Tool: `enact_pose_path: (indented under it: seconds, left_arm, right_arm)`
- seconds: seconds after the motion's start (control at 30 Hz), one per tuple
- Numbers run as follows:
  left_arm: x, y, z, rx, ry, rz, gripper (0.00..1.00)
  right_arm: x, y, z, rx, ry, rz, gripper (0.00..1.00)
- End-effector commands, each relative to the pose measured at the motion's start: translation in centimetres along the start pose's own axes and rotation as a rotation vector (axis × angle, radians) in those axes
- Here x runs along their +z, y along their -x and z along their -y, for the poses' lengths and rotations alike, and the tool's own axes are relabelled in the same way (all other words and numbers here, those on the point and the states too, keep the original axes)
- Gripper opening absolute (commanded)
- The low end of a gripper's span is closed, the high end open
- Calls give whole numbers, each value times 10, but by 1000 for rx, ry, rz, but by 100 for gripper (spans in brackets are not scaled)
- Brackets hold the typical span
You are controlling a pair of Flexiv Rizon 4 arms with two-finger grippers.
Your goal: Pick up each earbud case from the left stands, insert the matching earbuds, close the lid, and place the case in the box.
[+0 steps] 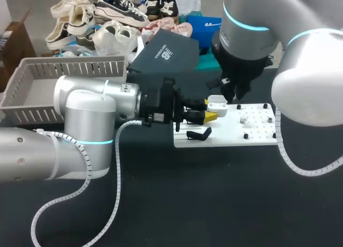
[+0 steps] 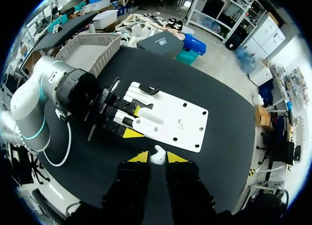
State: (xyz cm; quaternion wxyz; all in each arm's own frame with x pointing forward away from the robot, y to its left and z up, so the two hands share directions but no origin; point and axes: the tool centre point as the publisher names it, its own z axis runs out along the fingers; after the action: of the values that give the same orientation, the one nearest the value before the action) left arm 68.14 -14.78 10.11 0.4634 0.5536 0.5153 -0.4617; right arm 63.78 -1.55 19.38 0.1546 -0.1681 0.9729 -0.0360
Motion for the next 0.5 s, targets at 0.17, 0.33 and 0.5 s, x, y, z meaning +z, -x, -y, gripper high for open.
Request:
enact_pose_path:
  seconds: [0.17, 0.33, 0.5]
  left_arm:
    - [0, -1, -2, 0, -6, 0, 0]
    - [0, -1, -2, 0, -6, 0, 0]
    - [0, -1, -2, 0, -6, 0, 0]
  right_arm:
    - [7, 6, 8, 308, -1, -57, 0]
    - [15, -5, 10, 346, -12, -83, 0]
    - [14, -7, 11, 349, -2, -86, 0]
